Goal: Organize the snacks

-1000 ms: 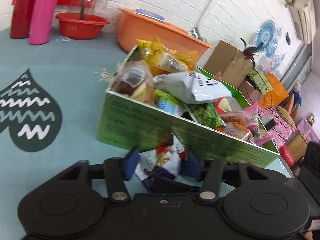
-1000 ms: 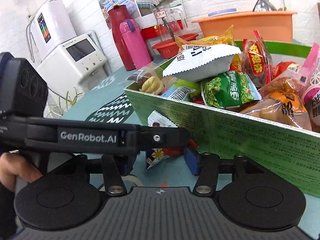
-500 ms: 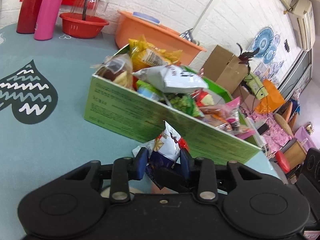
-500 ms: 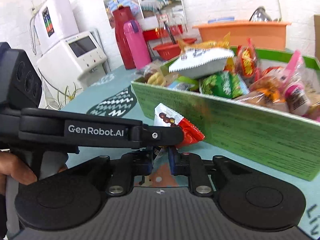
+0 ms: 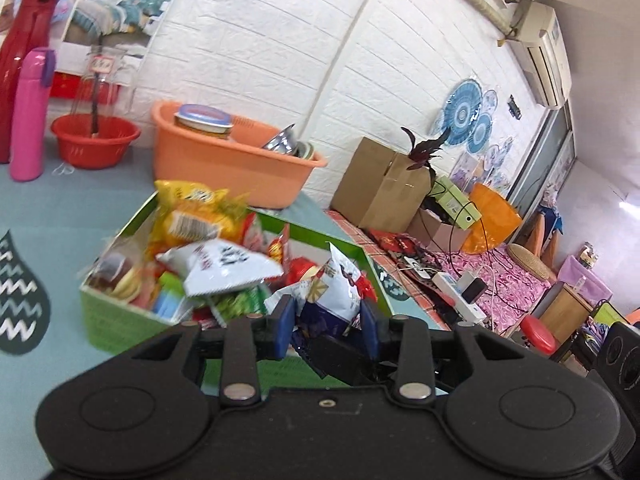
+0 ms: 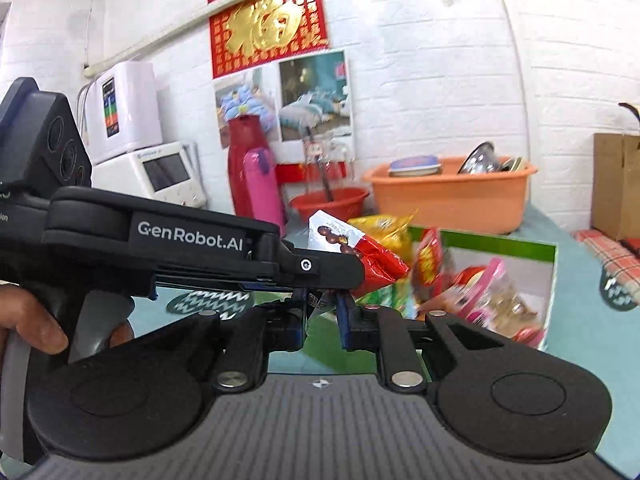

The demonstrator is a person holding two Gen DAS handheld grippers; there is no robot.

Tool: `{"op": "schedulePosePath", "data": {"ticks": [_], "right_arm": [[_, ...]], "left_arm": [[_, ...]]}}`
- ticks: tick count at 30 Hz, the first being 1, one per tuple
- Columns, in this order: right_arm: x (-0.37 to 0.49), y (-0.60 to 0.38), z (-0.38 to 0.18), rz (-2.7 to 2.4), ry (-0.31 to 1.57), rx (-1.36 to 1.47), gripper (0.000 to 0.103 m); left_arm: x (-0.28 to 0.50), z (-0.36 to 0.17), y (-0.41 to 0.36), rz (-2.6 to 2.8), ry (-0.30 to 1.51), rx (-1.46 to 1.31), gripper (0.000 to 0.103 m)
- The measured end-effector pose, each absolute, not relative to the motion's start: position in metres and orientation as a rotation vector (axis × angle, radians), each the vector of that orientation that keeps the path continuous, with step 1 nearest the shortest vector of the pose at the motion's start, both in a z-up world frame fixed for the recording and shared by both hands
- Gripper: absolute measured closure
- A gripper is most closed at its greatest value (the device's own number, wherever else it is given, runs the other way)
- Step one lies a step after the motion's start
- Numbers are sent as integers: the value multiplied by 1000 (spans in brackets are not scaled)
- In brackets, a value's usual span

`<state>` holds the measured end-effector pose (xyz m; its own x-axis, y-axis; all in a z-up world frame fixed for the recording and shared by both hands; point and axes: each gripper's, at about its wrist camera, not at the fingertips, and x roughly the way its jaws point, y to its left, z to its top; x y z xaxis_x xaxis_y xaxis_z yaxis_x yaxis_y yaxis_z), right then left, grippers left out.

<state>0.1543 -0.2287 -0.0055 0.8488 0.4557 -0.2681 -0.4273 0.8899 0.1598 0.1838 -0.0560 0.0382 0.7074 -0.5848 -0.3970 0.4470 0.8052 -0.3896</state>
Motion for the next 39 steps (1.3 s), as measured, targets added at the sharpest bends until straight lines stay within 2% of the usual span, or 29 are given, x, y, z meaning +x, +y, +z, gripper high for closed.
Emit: {"op": "schedulePosePath", "data": {"ticks": [6, 8, 9, 10, 12, 13, 14, 15, 16, 17, 31, 39], "right_arm": [[178, -248, -4, 430, 286, 104, 75], [187, -251, -9, 418, 282, 90, 75], [195, -251, -14, 414, 295, 72, 73], [203, -250, -20, 413, 322, 57, 71], [212, -252, -33, 399, 371, 50, 58], [211, -254, -38, 403, 368, 45, 56], [206, -256, -40, 406, 342, 43, 42], [203, -257, -40, 407, 327, 45, 14], [199, -259, -40, 401, 320, 54, 4], [196, -260, -38, 399, 315, 62, 1], [105, -267, 32, 278, 300, -64, 0], [59, -272, 43, 241, 296, -101, 0]], "left_arm": [[215, 35, -73, -596, 546, -289, 33], [227, 29, -77, -602, 565, -274, 17], [231, 26, -77, -593, 578, -262, 0], [232, 22, -77, -570, 590, -249, 0], [228, 18, -73, -515, 573, -227, 0], [225, 17, -70, -509, 554, -216, 0], [223, 16, -67, -509, 546, -208, 0], [221, 17, -64, -498, 547, -205, 0], [220, 17, -61, -485, 549, -208, 0], [218, 19, -59, -478, 549, -209, 0], [121, 78, -48, -328, 418, -80, 0], [59, 79, -45, -266, 422, -49, 0]]}}
